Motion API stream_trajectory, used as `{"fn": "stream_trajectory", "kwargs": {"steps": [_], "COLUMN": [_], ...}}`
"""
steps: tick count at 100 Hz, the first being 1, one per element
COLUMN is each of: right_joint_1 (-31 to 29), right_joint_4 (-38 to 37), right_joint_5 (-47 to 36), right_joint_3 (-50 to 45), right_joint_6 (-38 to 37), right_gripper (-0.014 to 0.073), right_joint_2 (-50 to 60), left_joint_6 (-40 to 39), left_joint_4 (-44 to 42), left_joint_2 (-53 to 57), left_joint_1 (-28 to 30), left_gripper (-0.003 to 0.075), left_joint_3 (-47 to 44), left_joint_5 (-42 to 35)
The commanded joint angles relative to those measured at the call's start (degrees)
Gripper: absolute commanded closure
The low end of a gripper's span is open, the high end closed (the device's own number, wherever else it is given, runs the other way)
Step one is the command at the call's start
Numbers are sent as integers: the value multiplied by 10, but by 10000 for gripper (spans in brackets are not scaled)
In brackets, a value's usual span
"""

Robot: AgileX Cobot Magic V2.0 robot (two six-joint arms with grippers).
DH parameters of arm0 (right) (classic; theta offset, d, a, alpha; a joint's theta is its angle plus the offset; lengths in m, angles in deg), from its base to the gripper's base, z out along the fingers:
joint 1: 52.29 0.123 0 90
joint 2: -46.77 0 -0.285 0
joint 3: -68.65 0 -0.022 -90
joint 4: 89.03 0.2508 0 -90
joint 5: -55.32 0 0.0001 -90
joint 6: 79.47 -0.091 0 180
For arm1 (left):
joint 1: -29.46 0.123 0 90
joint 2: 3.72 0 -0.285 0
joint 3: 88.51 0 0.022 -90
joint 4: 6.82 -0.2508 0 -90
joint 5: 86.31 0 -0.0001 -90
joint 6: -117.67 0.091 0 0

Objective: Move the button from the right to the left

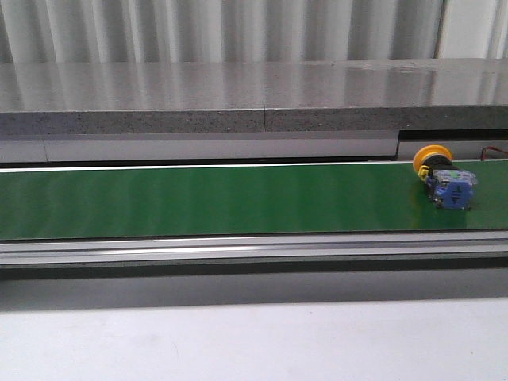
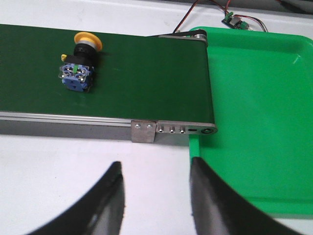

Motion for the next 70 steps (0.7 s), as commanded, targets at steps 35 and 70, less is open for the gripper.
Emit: {"fn": "stream_trajectory", "kwargs": {"steps": [35,70], "right_joint_1": [-1,-1], "right_joint_4": [-5,-5], "right_joint_5": [-29,-29], "right_joint_3": [11,11], "right_joint_6": [0,0], "right_gripper": [659,659], "right_joint_2": [5,5], "left_joint_6": [-5,-5], "left_joint_4": [1,1], "left_joint_2": [20,20], "left_joint_1": [2,2], "left_gripper": [740,740], "left_joint_3": [-14,-14], "left_joint_5": [-45,-45]}}
